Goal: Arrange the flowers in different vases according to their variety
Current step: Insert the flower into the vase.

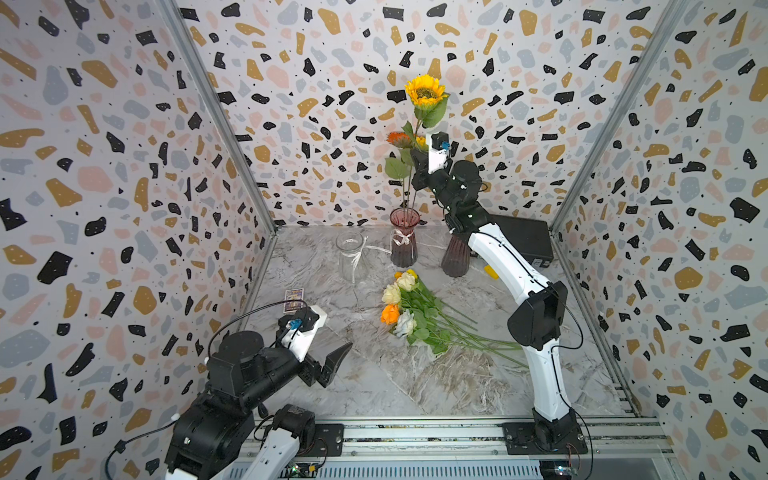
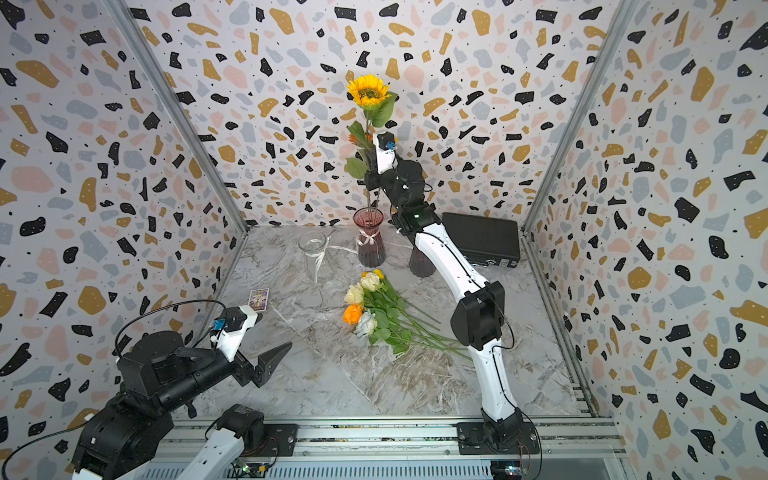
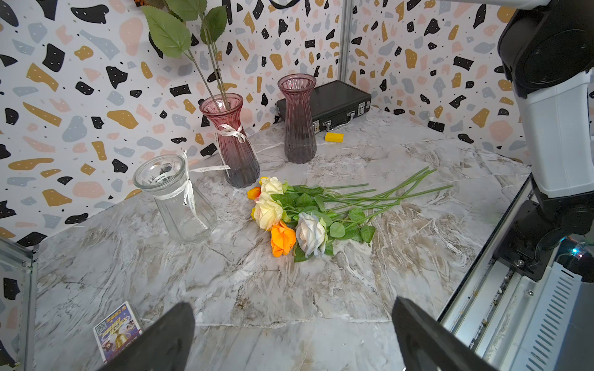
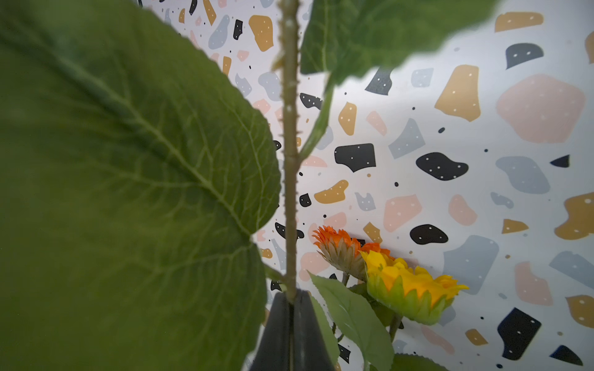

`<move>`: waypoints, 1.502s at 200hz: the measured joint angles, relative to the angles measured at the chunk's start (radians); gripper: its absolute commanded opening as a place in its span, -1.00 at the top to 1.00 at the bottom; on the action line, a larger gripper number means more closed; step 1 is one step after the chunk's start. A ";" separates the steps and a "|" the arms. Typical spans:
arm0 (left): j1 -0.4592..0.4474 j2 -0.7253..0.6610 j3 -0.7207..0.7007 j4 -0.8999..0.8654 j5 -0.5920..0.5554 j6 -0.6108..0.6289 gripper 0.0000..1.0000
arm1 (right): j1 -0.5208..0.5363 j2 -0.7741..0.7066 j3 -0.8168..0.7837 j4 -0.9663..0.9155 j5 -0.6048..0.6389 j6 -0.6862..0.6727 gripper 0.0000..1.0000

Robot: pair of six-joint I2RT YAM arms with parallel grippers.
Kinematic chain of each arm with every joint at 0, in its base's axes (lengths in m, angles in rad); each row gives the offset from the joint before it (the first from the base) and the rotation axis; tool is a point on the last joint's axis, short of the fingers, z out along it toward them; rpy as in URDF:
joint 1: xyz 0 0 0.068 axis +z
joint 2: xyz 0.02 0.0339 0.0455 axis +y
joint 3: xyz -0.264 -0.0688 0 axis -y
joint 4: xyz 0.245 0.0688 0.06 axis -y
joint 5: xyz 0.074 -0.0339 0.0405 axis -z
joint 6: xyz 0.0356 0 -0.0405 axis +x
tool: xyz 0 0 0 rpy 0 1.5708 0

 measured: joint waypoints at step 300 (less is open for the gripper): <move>0.000 0.003 -0.022 0.003 0.005 -0.002 -0.99 | -0.004 -0.129 -0.555 -0.003 -0.069 -0.072 0.06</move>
